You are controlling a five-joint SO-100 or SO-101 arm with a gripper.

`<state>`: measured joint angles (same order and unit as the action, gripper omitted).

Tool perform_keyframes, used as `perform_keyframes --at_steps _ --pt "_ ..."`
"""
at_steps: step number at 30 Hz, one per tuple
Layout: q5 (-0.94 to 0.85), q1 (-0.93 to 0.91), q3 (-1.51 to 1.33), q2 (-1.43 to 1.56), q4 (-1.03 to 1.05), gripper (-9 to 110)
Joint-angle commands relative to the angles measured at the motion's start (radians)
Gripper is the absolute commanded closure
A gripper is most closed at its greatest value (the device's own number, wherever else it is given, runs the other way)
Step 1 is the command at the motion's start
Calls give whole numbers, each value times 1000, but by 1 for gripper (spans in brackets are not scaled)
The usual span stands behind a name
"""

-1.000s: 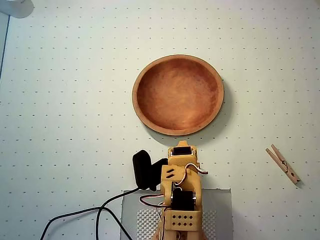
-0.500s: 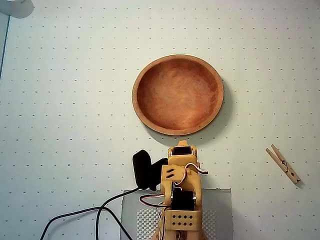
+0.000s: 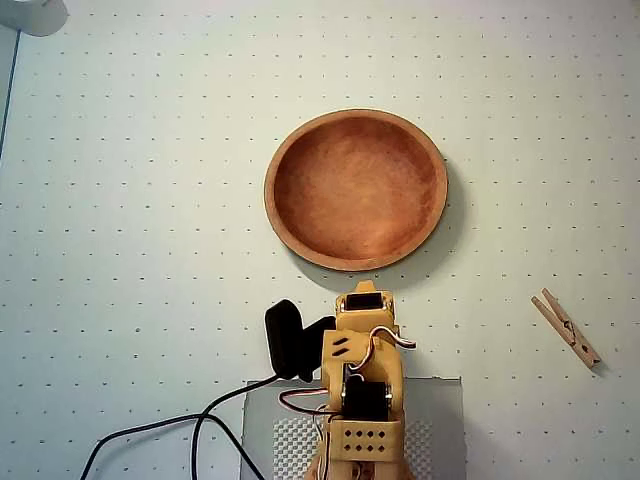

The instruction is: Grasp a clothespin and put it in the bowl.

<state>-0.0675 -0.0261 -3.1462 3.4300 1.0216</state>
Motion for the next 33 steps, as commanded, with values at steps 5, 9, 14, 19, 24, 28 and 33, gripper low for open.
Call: perform_keyframes --at_steps 5,9,14,19,24,28,33 --pt "8 21 34 9 -29 104" --pt "-5 21 164 8 -29 104" --pt "-61 23 462 -23 15 104" --pt "-259 3 801 -296 54 104" --pt "-457 -75 1138 -626 123 104" --pt "-652 -146 1333 -868 236 104" --pt "-1034 -235 1428 -1089 431 104"
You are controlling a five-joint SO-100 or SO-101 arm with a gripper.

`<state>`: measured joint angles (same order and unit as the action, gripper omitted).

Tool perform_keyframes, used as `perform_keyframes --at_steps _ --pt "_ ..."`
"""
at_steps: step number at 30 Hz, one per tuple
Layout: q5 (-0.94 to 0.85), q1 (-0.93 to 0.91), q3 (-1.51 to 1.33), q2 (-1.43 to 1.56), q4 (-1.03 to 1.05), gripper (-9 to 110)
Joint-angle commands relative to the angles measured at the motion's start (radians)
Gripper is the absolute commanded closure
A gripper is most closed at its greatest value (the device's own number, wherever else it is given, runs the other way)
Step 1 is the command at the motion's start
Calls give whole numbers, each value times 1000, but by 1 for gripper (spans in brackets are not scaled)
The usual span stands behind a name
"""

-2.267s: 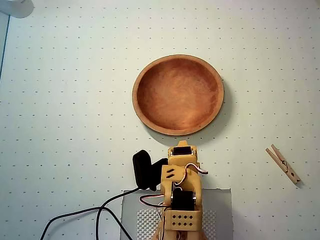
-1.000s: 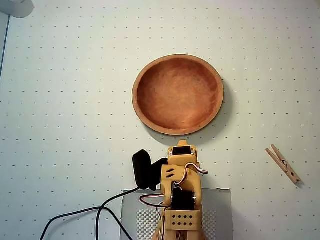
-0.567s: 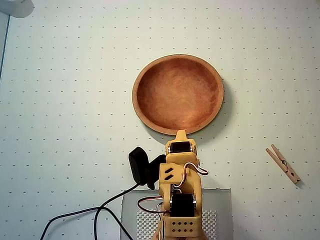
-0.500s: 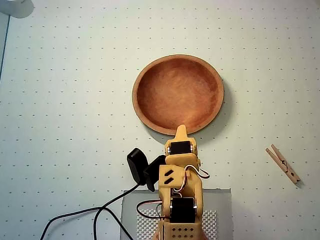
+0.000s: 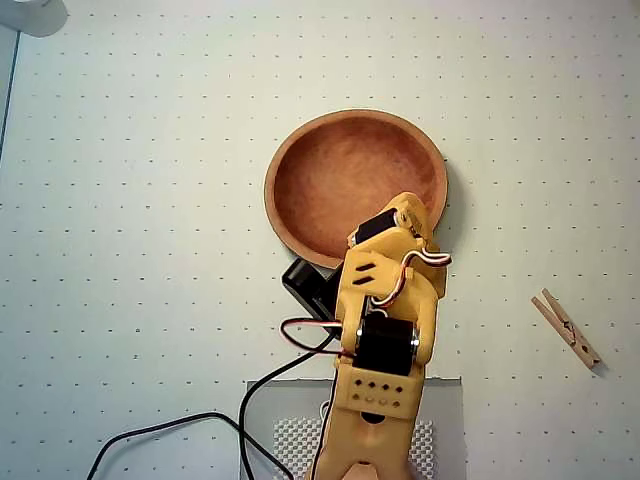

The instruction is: Grasp a clothespin and put it in the bowl.

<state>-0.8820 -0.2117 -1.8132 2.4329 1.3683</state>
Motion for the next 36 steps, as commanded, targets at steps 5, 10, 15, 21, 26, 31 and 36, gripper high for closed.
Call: perform_keyframes --at_steps 5,10,15,21,26,31,36 --pt "-466 -138 92 -230 202 104" --pt "-589 -232 91 -379 304 103" --pt "-603 -298 104 -500 325 103" --pt "-604 -426 186 -584 327 103" --pt "-606 -537 282 -660 336 103" --pt "-607 -627 379 -710 328 103" --pt "-607 -669 523 -764 328 103"
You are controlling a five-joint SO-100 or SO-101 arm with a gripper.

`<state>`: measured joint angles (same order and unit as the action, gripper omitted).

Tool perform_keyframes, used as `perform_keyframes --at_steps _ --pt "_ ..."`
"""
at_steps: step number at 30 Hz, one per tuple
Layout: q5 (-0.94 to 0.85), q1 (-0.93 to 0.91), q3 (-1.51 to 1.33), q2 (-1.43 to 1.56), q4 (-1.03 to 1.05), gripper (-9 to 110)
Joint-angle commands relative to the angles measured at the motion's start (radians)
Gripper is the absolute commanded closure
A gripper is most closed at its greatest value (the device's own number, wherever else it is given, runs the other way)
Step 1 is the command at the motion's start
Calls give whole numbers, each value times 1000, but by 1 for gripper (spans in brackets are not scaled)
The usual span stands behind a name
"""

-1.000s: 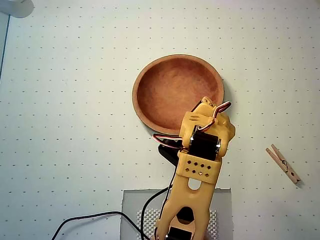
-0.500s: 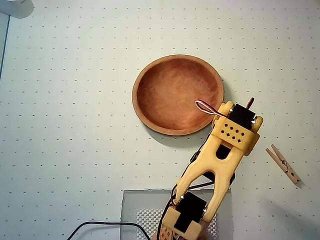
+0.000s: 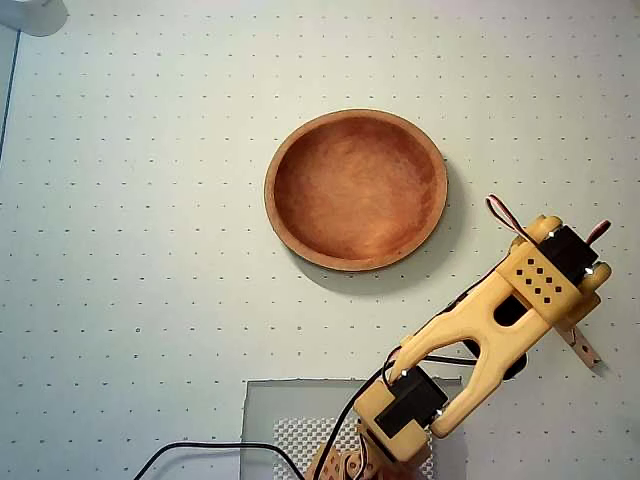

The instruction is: Grasp a clothespin and put it in the bowl.

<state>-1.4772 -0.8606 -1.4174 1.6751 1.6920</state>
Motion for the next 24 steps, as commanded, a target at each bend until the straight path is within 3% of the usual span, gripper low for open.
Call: perform_keyframes --at_steps 1,24 --pt "-12 -23 150 -23 5 103" --pt "-3 -37 299 -405 103 103"
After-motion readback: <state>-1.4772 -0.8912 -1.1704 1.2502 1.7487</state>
